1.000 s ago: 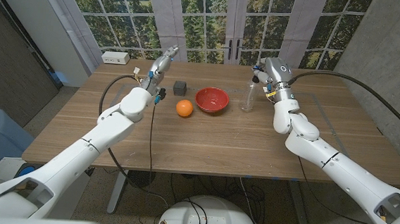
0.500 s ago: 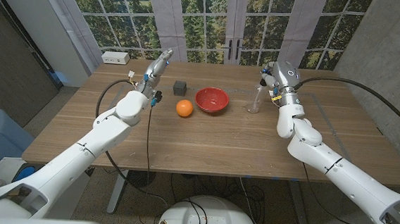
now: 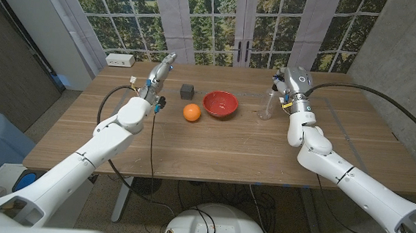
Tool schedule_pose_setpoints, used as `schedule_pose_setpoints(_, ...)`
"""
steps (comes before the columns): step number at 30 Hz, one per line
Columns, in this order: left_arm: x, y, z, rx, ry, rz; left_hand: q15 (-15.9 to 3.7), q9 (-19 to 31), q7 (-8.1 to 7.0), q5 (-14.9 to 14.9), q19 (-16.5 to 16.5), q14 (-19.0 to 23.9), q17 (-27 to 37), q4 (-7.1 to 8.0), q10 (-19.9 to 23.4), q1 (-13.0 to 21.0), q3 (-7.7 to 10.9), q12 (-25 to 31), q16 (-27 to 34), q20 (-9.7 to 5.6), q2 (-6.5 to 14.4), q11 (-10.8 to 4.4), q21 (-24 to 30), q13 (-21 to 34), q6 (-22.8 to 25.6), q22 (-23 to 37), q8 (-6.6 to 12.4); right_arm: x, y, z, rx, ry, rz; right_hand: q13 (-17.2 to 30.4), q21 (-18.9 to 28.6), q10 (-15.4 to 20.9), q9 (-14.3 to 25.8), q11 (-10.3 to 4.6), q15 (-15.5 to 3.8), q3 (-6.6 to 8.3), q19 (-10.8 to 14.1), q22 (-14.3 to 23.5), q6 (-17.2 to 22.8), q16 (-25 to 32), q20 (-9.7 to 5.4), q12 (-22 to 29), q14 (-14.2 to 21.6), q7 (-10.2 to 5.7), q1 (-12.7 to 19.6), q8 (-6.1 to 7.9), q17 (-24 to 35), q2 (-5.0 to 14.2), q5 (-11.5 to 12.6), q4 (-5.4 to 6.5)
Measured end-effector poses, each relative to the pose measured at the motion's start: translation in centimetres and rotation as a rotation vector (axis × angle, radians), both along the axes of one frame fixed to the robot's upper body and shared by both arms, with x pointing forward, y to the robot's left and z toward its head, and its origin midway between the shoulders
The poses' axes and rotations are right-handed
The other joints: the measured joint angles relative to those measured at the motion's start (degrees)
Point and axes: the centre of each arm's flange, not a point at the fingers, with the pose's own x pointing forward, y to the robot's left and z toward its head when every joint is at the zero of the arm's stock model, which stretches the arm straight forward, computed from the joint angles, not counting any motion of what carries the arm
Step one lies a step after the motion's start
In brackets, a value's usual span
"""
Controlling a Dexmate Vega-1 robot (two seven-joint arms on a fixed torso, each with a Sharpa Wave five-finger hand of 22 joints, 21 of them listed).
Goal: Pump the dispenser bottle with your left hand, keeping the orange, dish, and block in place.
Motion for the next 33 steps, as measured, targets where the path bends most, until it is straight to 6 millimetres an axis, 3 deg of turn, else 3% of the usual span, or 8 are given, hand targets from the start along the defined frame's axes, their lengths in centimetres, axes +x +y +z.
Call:
schedule_pose_setpoints(7,-0.5,0.2,-0.3,-0.001,-0.006,0.000,0.00,0.0,0.31,0.0,0.0,0.0,0.0,0.00,0.3,0.0,0.00,0.0,0.0,0.00,0.0,0.31,0.0,0.0,0.3,0.0,0.00,0.0,-0.3,0.1,0.022,0.051,-0.039,-3.5,-4.5,-15.7,-1.6,1.86,5.06,-3.06,-0.1,0.0,-14.1,-4.4,0.06,-1.0,-12.7,-0.49,-10.5,-8.90,-5.3,-4.12,-0.1,3.06)
schedule_pose_setpoints(10,-0.7,0.2,-0.3,-0.002,-0.009,0.000,0.00,0.0,0.31,0.0,0.0,0.0,0.0,0.00,0.3,0.2,0.00,0.0,0.0,0.00,-0.2,0.31,0.0,0.0,0.3,0.0,0.00,-0.3,-0.2,0.5,0.034,0.065,-0.030,-4.8,-6.7,-22.4,-1.7,3.92,6.86,-5.19,-1.6,0.0,-21.5,-4.4,0.11,-1.0,-18.8,0.72,-16.2,-13.00,-8.6,-5.80,1.1,5.19)
schedule_pose_setpoints(13,-0.7,0.2,-0.2,-0.003,-0.011,0.000,0.00,0.0,0.31,0.0,0.0,0.0,0.0,0.00,0.3,0.5,0.00,0.0,0.0,0.00,0.0,0.31,0.0,0.0,0.3,0.0,0.00,-1.0,-0.1,1.3,0.038,0.046,-0.020,-6.0,-9.5,-29.5,-1.6,5.73,8.55,-7.57,-4.1,0.0,-28.5,-4.4,0.78,-1.0,-26.3,2.73,-21.3,-15.68,-11.2,-7.66,2.5,6.87)
schedule_pose_setpoints(17,-1.0,0.3,-0.4,-0.004,-0.015,-0.001,0.00,0.0,0.31,0.0,0.0,0.0,0.0,0.00,0.3,0.5,0.00,0.0,0.0,0.00,0.0,0.31,0.0,0.0,0.3,0.0,0.00,-0.3,-1.0,1.1,0.109,0.203,-0.006,-7.6,-13.9,-39.1,-1.6,8.46,9.64,-10.66,-8.6,0.0,-37.5,-4.4,3.58,-1.0,-36.4,5.77,-25.6,-16.73,-13.7,-10.79,4.5,8.02)
schedule_pose_setpoints(21,-1.2,0.3,-0.4,-0.004,-0.020,-0.001,0.00,0.0,0.31,0.0,0.0,0.0,0.0,0.00,0.3,0.5,0.00,0.0,0.0,0.00,0.0,0.31,0.0,0.0,0.3,0.0,0.00,-0.1,-1.8,1.3,0.164,0.311,0.040,-9.1,-18.1,-45.6,-1.7,10.16,10.22,-13.40,-13.0,0.0,-43.1,-4.6,6.36,-1.0,-43.8,6.76,-29.4,-16.73,-15.7,-12.59,5.9,9.38)
schedule_pose_setpoints(23,-1.3,0.3,-0.3,-0.003,-0.023,-0.002,0.00,0.0,0.31,0.0,0.0,0.0,0.0,-0.19,0.3,0.5,0.19,0.0,0.0,0.00,0.0,0.31,0.0,0.0,0.3,0.0,0.00,0.0,-2.1,1.2,0.182,0.351,0.067,-9.6,-19.8,-47.6,-1.7,10.45,10.70,-14.53,-14.7,-0.3,-44.8,-4.6,6.67,-1.0,-46.4,6.56,-30.0,-16.73,-16.6,-13.21,6.5,9.56)
schedule_pose_setpoints(30,-1.5,0.4,-0.2,-0.002,-0.032,-0.004,0.00,0.0,0.31,0.0,0.0,0.0,0.0,-0.19,0.3,0.5,0.20,0.0,0.0,0.01,0.0,0.31,0.0,0.0,0.3,0.0,0.00,-0.4,-1.9,1.7,0.177,0.440,0.112,-11.4,-25.4,-54.3,-2.0,10.00,11.50,-18.25,-19.9,-0.3,-51.8,-4.9,4.76,-1.0,-55.1,5.98,-30.9,-16.73,-19.6,-16.22,7.9,9.00)
schedule_pose_setpoints(33,-1.6,0.5,-0.2,-0.002,-0.037,-0.006,0.00,0.0,0.30,0.0,0.0,0.0,0.0,-0.19,0.3,0.5,0.20,0.0,0.0,0.01,0.0,0.31,0.0,0.0,0.3,0.0,0.00,-0.4,-1.7,1.7,0.174,0.488,0.120,-12.3,-28.1,-57.6,-2.2,10.00,12.21,-19.57,-22.5,-0.3,-55.2,-4.9,5.18,-1.0,-59.6,5.83,-30.7,-16.94,-20.9,-17.12,8.3,8.59)
